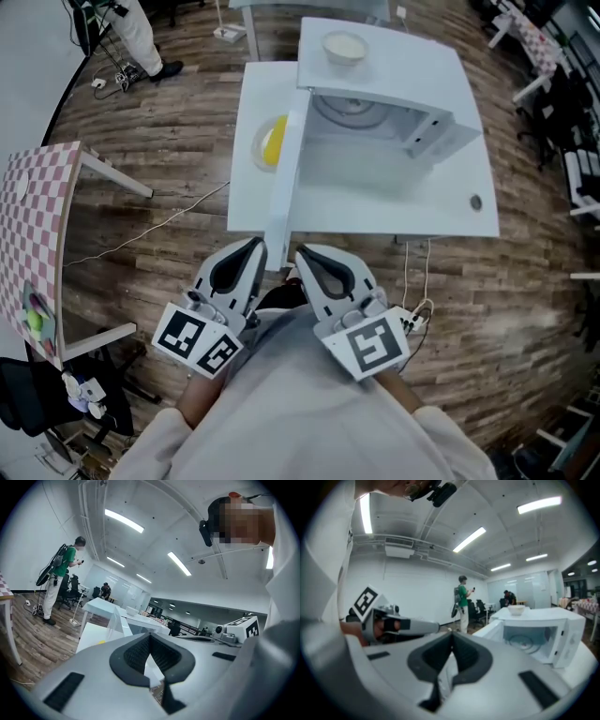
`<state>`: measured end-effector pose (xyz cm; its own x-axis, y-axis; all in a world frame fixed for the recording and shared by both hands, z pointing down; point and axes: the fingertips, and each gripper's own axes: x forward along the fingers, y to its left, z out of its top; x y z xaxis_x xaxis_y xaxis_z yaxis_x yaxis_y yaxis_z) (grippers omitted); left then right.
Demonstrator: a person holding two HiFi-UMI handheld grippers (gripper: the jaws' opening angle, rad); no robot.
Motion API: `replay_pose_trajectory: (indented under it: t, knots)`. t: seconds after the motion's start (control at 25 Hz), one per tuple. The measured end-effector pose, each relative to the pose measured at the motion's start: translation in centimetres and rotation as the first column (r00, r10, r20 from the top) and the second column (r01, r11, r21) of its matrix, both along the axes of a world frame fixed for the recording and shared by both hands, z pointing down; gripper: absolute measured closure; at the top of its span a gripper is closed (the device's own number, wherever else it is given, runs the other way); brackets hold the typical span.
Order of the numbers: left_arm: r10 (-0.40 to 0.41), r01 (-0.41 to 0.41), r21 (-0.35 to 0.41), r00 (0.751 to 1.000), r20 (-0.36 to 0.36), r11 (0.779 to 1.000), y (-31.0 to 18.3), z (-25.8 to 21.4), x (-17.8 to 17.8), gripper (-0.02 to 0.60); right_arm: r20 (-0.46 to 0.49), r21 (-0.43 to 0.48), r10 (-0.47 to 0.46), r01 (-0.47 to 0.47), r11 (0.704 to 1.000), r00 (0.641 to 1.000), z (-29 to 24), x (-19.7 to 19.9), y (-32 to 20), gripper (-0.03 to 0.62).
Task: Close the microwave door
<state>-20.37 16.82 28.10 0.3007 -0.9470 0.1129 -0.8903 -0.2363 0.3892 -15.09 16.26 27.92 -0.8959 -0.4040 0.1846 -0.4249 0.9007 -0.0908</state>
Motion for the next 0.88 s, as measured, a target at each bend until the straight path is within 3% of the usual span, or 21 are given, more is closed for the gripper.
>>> replay_pose_trajectory:
  t: [0.28,0.88]
  knots:
    - [0.012,-0.013,-0.041,1.0,-0.01,0.999,-1.7,2.6,-2.9,0.566,-0.01,-0.012,0.048,-0.048,0.999,0.999,0.6,-1.8,-2.0,0.572]
    - [0.036,-0.036,-0.133,0.999,-0.002,0.99,-1.9,6.8,-2.5,0.565,-0.008,-0.074,0.063,-0.063,0.995,0.998,1.6,-1.1,-4.3,0.572]
